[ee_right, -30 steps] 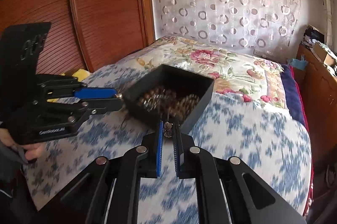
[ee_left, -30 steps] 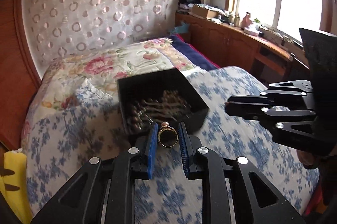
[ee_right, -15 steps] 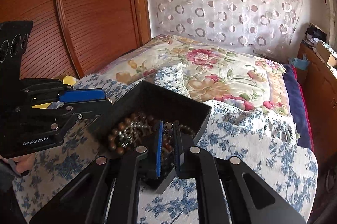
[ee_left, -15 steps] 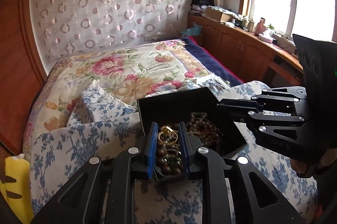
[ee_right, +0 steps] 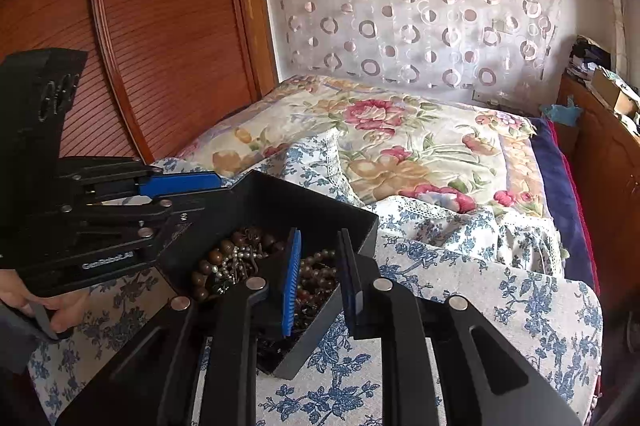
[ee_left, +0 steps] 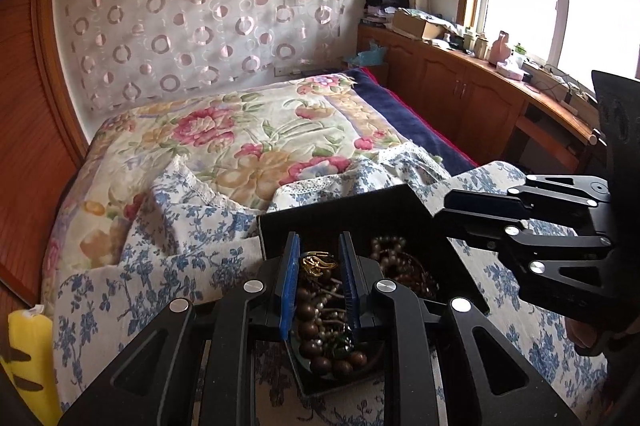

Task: Organize jewelry

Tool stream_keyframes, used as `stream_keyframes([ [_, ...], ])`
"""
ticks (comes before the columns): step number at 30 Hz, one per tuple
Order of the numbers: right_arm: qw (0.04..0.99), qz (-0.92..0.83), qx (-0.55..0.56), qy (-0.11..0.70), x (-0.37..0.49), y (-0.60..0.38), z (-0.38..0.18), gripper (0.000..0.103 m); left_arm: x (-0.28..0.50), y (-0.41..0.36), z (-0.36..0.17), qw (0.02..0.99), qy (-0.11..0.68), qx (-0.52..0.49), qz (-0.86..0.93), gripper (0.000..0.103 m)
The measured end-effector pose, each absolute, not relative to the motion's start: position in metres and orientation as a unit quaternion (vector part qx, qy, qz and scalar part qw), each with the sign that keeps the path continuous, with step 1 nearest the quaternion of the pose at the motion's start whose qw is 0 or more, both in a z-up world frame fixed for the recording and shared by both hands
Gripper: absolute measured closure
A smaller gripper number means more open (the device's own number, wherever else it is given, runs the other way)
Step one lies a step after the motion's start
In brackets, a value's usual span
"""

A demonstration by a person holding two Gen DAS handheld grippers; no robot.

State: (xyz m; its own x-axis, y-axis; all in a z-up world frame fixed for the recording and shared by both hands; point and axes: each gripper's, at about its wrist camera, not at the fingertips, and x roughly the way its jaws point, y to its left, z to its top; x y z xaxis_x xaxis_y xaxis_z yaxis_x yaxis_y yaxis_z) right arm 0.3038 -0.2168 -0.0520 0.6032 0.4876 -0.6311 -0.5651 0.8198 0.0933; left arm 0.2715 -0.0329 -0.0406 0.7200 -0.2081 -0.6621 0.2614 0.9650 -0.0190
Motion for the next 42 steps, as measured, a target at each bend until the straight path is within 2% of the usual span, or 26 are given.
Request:
stream_keyframes([
  [6, 0.899, 0.286, -0.059, 0.328, 0.297, -0.222, -0.046, 0.083, 0.272, -0.033, -0.04, 0.929, 0.35, 0.036, -0.119, 0.084],
  [10, 0.901, 0.282, -0.059, 0.326, 0.291, -0.223, -0.043, 0.083, 0.265, -0.031, -0.039, 0.931, 0.346, 0.033, -0.113, 0.072],
  [15, 0.905, 0.274, -0.056, 0.321, 0.279, -0.228, -0.041, 0.083, 0.251, -0.028, -0.035, 0.933, 0.341, 0.033, -0.105, 0.065],
  [18, 0.908, 0.265, -0.051, 0.319, 0.268, -0.232, -0.041, 0.083, 0.239, -0.026, -0.033, 0.936, 0.337, 0.03, -0.099, 0.054],
  [20, 0.911, 0.258, -0.051, 0.318, 0.26, -0.235, -0.042, 0.083, 0.228, -0.023, -0.031, 0.937, 0.335, 0.028, -0.095, 0.051],
  [22, 0.913, 0.252, -0.048, 0.317, 0.252, -0.237, -0.041, 0.083, 0.219, -0.022, -0.028, 0.939, 0.331, 0.027, -0.09, 0.034],
  [25, 0.916, 0.245, -0.045, 0.313, 0.239, -0.24, -0.039, 0.082, 0.202, -0.019, -0.024, 0.942, 0.324, 0.026, -0.084, 0.029],
  [26, 0.918, 0.243, -0.043, 0.312, 0.234, -0.241, -0.038, 0.08, 0.195, -0.019, -0.022, 0.943, 0.323, 0.026, -0.08, 0.027],
  [28, 0.921, 0.238, -0.04, 0.307, 0.225, -0.243, -0.035, 0.063, 0.185, -0.017, -0.019, 0.944, 0.32, 0.025, -0.073, 0.017],
  [31, 0.925, 0.231, -0.038, 0.3, 0.212, -0.244, -0.03, 0.054, 0.174, -0.015, -0.017, 0.945, 0.319, 0.027, -0.063, 0.011],
  [32, 0.926, 0.228, -0.037, 0.299, 0.209, -0.245, -0.029, 0.047, 0.168, -0.015, -0.016, 0.946, 0.319, 0.03, -0.056, 0.009],
  [36, 0.932, 0.214, -0.031, 0.292, 0.195, -0.248, -0.025, 0.031, 0.152, -0.017, -0.014, 0.948, 0.314, 0.036, -0.043, 0.008],
  [38, 0.934, 0.209, -0.027, 0.287, 0.187, -0.25, -0.022, 0.02, 0.144, -0.018, -0.013, 0.949, 0.312, 0.035, -0.041, 0.008],
  [42, 0.94, 0.202, -0.023, 0.273, 0.174, -0.254, -0.016, 0.009, 0.134, -0.016, -0.009, 0.95, 0.309, 0.031, -0.04, 0.008],
])
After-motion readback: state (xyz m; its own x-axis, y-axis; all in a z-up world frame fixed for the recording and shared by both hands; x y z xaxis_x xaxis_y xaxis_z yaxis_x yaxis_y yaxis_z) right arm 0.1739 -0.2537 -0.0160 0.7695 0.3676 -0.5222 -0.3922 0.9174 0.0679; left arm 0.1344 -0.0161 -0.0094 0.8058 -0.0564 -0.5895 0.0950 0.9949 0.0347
